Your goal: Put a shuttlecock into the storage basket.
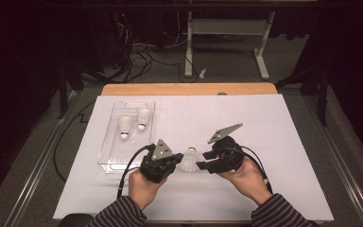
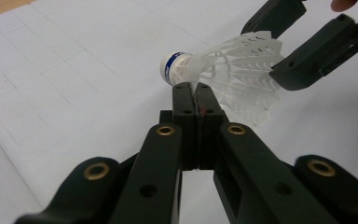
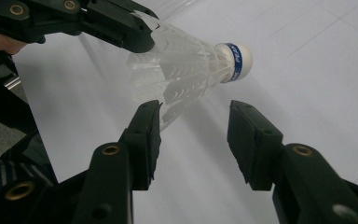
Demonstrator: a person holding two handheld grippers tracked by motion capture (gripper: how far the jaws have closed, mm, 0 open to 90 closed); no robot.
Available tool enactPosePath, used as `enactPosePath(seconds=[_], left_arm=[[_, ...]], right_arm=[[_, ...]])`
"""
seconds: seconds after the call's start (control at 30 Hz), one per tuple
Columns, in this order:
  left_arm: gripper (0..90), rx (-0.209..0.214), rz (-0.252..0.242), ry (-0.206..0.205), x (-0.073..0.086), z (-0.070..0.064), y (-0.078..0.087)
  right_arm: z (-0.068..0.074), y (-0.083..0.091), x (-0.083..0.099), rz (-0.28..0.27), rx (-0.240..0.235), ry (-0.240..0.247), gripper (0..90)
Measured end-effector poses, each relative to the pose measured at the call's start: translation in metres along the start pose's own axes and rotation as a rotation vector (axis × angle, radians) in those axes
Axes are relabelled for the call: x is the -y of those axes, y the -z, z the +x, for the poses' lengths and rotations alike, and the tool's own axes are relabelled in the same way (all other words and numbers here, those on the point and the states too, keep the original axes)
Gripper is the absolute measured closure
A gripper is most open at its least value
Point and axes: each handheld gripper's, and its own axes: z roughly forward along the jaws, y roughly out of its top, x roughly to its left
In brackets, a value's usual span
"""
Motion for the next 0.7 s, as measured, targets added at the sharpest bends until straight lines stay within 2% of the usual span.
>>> enactPosePath(seconds=[0.37, 0.7], left_arm=[[90.0, -0.014, 0.014, 0.013, -0.003, 0.005, 0.001], [90.0, -0.011, 0.002, 0.035, -0.006, 0.007, 0.003]], right_arm=[[0.0, 0.007, 0.008, -0.057, 0.003, 0.022, 44.0], [-0.001, 0.014, 0.018, -0.1, 0.018, 0.03, 41.8]])
